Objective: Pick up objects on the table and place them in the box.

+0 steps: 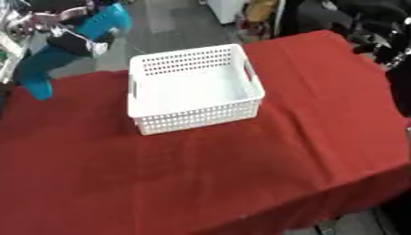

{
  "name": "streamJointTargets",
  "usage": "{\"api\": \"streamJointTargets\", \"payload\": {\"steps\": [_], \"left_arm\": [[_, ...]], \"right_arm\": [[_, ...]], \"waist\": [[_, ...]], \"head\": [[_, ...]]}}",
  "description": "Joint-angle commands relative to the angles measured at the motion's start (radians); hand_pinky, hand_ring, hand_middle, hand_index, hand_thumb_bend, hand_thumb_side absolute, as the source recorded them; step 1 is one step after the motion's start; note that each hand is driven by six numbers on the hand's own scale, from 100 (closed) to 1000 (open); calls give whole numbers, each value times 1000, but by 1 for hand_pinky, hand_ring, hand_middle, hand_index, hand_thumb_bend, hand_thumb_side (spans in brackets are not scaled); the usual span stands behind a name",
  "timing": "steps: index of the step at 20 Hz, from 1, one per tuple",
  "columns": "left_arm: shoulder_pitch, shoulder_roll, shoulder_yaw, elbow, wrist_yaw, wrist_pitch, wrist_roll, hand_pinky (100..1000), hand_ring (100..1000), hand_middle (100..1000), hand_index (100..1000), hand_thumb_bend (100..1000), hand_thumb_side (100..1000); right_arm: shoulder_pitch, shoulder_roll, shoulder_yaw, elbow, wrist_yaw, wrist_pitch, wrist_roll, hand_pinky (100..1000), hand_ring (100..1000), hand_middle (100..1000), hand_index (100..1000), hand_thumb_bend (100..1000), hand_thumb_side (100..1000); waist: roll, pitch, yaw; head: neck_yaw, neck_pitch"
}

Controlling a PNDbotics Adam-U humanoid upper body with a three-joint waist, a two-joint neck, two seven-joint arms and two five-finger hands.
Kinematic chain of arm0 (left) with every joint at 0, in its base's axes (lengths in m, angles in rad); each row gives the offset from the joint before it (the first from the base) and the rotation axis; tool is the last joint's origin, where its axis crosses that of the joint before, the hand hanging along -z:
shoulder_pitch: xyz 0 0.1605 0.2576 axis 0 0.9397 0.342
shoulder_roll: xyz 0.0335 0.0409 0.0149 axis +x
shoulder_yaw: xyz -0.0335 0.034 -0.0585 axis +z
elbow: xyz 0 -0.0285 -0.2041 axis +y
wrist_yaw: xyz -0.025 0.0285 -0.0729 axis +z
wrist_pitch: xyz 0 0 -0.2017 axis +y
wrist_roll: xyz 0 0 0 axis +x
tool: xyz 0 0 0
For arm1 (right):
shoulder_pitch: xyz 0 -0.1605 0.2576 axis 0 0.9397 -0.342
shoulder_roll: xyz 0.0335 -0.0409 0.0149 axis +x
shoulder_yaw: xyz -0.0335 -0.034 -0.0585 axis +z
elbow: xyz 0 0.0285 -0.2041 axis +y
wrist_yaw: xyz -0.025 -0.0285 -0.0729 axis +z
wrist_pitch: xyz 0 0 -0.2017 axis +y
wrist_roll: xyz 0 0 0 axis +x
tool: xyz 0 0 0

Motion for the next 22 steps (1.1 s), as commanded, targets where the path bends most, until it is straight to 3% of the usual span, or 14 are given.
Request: {"api": "streamJointTargets", "payload": {"steps": [1,10,22], "left_arm": [[-37,-22,34,31,-42,20,36,100,100,100,101,100,330],[-40,-113,96,178,-192,96,155,100,100,100,101,100,345],[-26,-150,125,269,-272,125,214,100,100,100,100,100,382]], "right_arm": [[-18,-7,0,-9,-6,-1,7,677,858,909,1000,100,1000],[-22,1,6,-10,-13,2,13,677,858,909,1000,100,1000],[-22,4,11,-8,-15,4,20,676,857,909,1000,100,1000]], "waist": [[-5,-13,-4],[-8,-13,-11],[-10,-13,-10]], "head": [[17,-1],[38,-1],[38,-1]]}}
